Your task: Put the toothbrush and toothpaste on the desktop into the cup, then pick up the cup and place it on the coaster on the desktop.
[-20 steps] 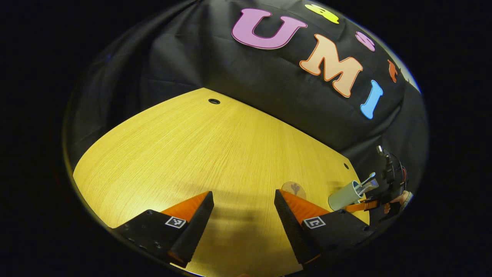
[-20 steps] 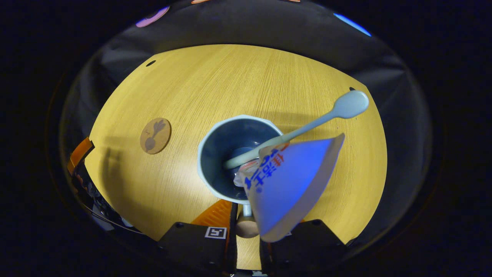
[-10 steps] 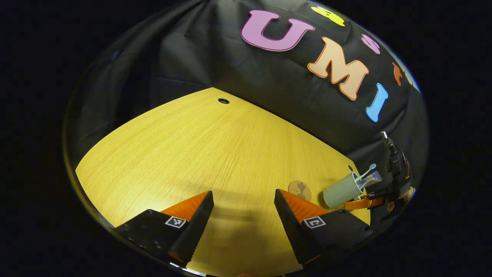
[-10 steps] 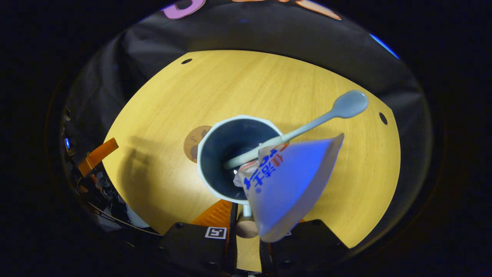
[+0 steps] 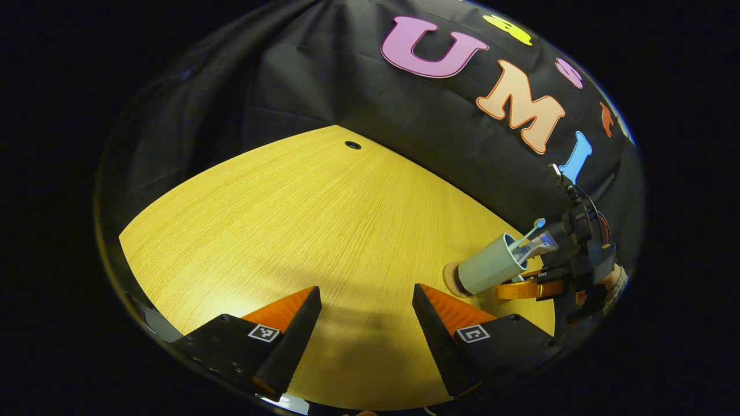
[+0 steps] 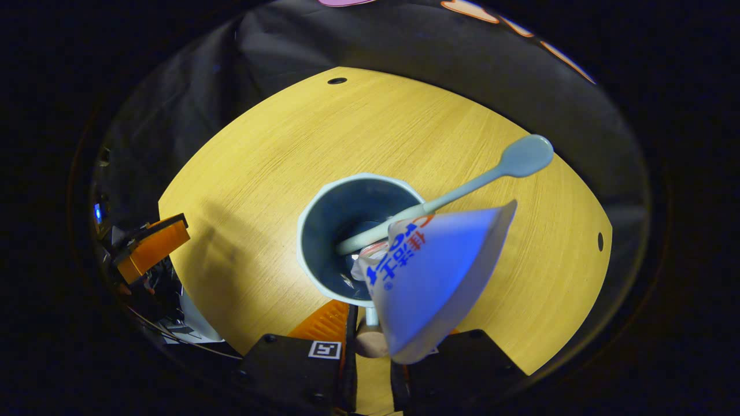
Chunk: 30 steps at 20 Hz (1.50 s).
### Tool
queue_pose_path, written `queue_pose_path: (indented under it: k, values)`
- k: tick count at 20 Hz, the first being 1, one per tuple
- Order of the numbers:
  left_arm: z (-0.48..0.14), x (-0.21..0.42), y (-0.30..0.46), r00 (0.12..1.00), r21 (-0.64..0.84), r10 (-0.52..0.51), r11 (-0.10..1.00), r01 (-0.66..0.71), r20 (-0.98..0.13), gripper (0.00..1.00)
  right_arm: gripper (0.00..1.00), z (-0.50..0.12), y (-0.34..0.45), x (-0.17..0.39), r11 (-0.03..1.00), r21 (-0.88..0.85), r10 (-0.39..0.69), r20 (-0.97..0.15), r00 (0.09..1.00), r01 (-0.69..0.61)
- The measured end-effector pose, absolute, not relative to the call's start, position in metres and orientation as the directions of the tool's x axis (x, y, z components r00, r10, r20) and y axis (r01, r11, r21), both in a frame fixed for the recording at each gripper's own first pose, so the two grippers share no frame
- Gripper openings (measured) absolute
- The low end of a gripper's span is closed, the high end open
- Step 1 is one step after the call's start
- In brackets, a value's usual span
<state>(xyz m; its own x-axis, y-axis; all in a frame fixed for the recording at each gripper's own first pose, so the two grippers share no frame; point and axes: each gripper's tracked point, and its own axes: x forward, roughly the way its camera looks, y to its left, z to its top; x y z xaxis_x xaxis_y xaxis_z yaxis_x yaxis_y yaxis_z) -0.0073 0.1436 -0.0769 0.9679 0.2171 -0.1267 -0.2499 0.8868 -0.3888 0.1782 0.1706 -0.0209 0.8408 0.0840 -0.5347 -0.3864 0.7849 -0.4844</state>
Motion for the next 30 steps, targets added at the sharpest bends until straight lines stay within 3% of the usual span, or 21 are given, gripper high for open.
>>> queue_pose_path:
  k: [7, 11, 13, 14, 16, 21, 27, 30]
  values:
    - [-0.082, -0.008, 0.146, 0.965, -0.382, 0.219, 0.887, -0.26, -0.146, 0.95, 0.22, -0.03, 0.172, 0.184, 0.768, -0.513, 0.053, -0.545, 0.836, -0.383]
    - [-0.083, -0.009, 0.144, 0.968, -0.361, 0.201, 0.901, -0.242, -0.147, 0.94, 0.29, -0.019, 0.168, 0.182, 0.752, -0.54, 0.056, -0.519, 0.853, -0.378]
    - [-0.084, -0.008, 0.141, 0.971, -0.344, 0.186, 0.911, -0.227, -0.149, 0.95, 0.57, -0.016, 0.169, 0.18, 0.752, -0.54, 0.067, -0.507, 0.859, -0.378]
    - [-0.083, -0.008, 0.139, 0.972, -0.335, 0.177, 0.916, -0.219, -0.152, 0.94, 0.8, -0.013, 0.169, 0.175, 0.759, -0.531, 0.079, -0.499, 0.863, -0.376]
    - [-0.084, -0.007, 0.135, 0.975, -0.311, 0.161, 0.929, -0.203, -0.155, 0.95, 1.0, -0.007, 0.168, 0.166, 0.778, -0.507, 0.108, -0.473, 0.874, -0.37]
    - [-0.07, 0.016, 0.1, 0.981, -0.242, 0.103, 0.96, -0.141, -0.165, 0.94, 1.0, 0.006, 0.139, 0.138, 0.864, -0.409, 0.138, -0.372, 0.918, -0.295]
    - [-0.05, 0.032, 0.049, 0.983, -0.109, 0.007, 0.994, -0.028, -0.183, 0.94, 1.0, 0.03, 0.066, 0.093, 0.988, -0.129, 0.062, -0.135, 0.989, -0.08]
    - [-0.047, 0.032, 0.031, 0.979, -0.063, 0.004, 0.998, -0.017, -0.202, 0.94, 0.99, 0.039, 0.043, 0.067, 0.998, -0.031, 0.06, -0.043, 0.997, -0.061]
